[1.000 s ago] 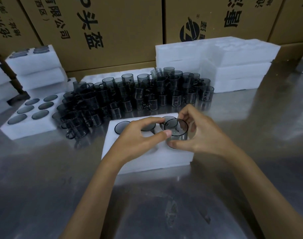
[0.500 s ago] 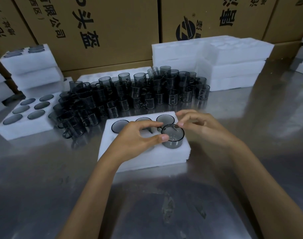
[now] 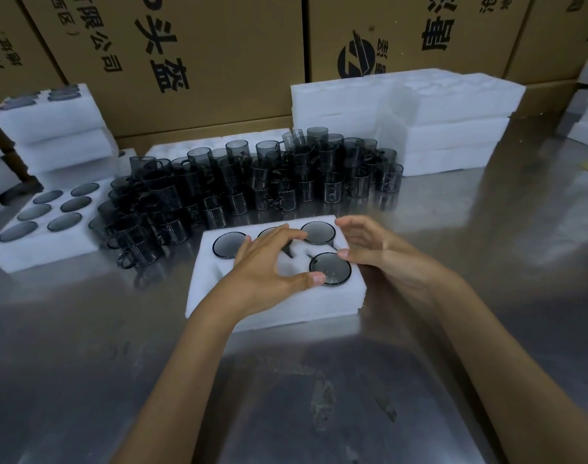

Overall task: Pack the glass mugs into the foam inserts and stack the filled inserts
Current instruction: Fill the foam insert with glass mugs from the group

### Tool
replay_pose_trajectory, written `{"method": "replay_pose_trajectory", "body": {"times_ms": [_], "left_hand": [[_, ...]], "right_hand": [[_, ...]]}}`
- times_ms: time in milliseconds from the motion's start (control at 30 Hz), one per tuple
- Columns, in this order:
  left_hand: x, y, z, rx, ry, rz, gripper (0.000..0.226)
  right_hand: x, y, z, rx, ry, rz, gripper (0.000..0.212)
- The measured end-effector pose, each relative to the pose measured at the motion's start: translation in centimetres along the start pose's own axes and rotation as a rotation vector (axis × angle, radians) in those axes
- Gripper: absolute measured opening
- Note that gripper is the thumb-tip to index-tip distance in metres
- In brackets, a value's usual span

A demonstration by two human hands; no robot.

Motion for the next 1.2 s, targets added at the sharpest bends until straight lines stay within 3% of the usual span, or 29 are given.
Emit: {"method": "replay_pose_trajectory", "body": {"times_ms": [133, 300, 400, 467, 567, 667, 833, 900, 967, 1100, 1200], "left_hand": [[0.4, 0.0, -0.3, -0.016, -0.016, -0.049, 0.062], [0.9, -0.2, -0.4, -0.056, 0.054, -0.039, 0.067], [1.2, -1.2, -0.6, -0.076, 0.053, 0.198, 0.051], [1.6, -2.2, -0.9, -0.186, 0.051, 0.228, 0.031], [2.5, -3.2, -1.4, -0.342, 0.066, 0.203, 0.020], [3.2, -3.2, -1.6, -0.428, 0.067, 0.107, 0.021], [3.5, -2.7, -2.0, -0.443, 0.045, 0.003, 0.025], [3.5, -2.5, -2.2, -0.454, 0.052, -0.078, 0.025], [3.5, -2.5, -2.2, -0.456, 0.050, -0.117, 0.026], [3.7, -2.5, -2.2, -0.453, 0.053, -0.116, 0.025], [3.7, -2.6, -2.2, -0.461, 0.062, -0.112, 0.025]], "right_hand": [[0.2, 0.3, 0.1, -0.060, 0.022, 0.002, 0.043], [-1.1, 1.1, -0.3, -0.228, 0.001, 0.019, 0.021], [-2.7, 0.0, -1.7, -0.423, -0.016, 0.139, 0.019], [-3.4, -1.1, -3.4, -0.456, -0.059, 0.344, 0.032], [-3.9, -2.1, -6.2, -0.346, -0.078, 0.721, 0.050], [-4.4, -2.3, -8.5, -0.256, -0.025, 0.932, 0.054], [-1.2, -0.3, -13.0, -0.318, -0.084, 0.806, 0.015], [0.7, 0.8, -15.5, -0.275, -0.135, 0.774, 0.017], [2.1, 2.4, -17.7, -0.132, -0.124, 0.761, 0.018], [2.4, 6.2, -20.3, 0.154, -0.047, 0.833, 0.053], [0.8, 7.9, -20.7, 0.141, -0.027, 0.921, 0.040]]}}
Point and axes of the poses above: each hand's wrist, its own z-axis away from the middle knuckle, its own y-axis out of the palm, x = y × z, the point moved 2 cm from there along -z, towards the middle knuckle, and after that the axes turned 13 degrees about -y, right-handed, at the moved point
